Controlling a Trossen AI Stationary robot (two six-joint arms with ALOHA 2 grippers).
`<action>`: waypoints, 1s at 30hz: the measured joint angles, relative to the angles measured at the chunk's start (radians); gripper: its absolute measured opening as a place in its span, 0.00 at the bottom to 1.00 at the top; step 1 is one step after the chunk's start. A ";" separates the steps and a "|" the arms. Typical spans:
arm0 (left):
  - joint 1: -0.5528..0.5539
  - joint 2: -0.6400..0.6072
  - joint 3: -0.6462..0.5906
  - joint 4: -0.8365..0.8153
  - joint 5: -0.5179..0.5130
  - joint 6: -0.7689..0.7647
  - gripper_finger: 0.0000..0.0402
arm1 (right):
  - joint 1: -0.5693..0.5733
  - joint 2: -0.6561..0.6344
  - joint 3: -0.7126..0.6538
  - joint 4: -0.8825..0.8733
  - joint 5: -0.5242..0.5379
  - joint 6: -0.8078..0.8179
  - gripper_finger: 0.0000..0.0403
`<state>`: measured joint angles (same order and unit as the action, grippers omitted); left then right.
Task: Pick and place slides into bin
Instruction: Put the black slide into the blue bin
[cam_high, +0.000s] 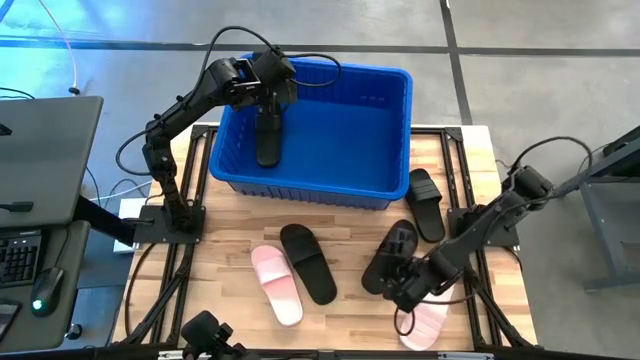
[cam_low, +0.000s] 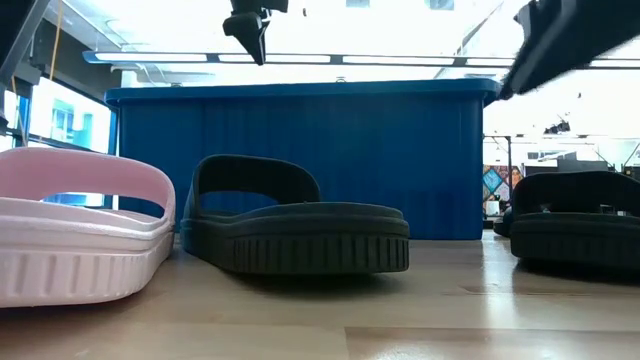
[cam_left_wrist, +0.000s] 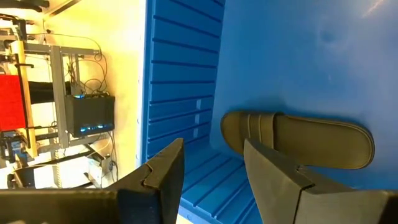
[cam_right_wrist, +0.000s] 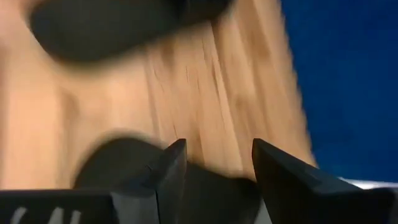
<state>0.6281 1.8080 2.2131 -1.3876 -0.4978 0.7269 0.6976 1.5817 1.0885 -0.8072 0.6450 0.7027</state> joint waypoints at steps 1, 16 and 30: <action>0.000 0.000 0.000 0.000 0.000 0.000 0.39 | -0.005 0.019 0.004 -0.034 -0.028 0.035 0.43; 0.000 0.000 0.000 0.000 0.009 0.001 0.39 | -0.098 0.220 0.009 -0.263 -0.147 0.104 0.32; 0.000 0.000 0.000 0.000 0.011 0.000 0.39 | -0.097 0.220 0.144 -0.471 -0.055 0.090 0.29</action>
<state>0.6281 1.8080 2.2131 -1.3880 -0.4870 0.7274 0.6006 1.8019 1.2327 -1.2787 0.5898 0.7925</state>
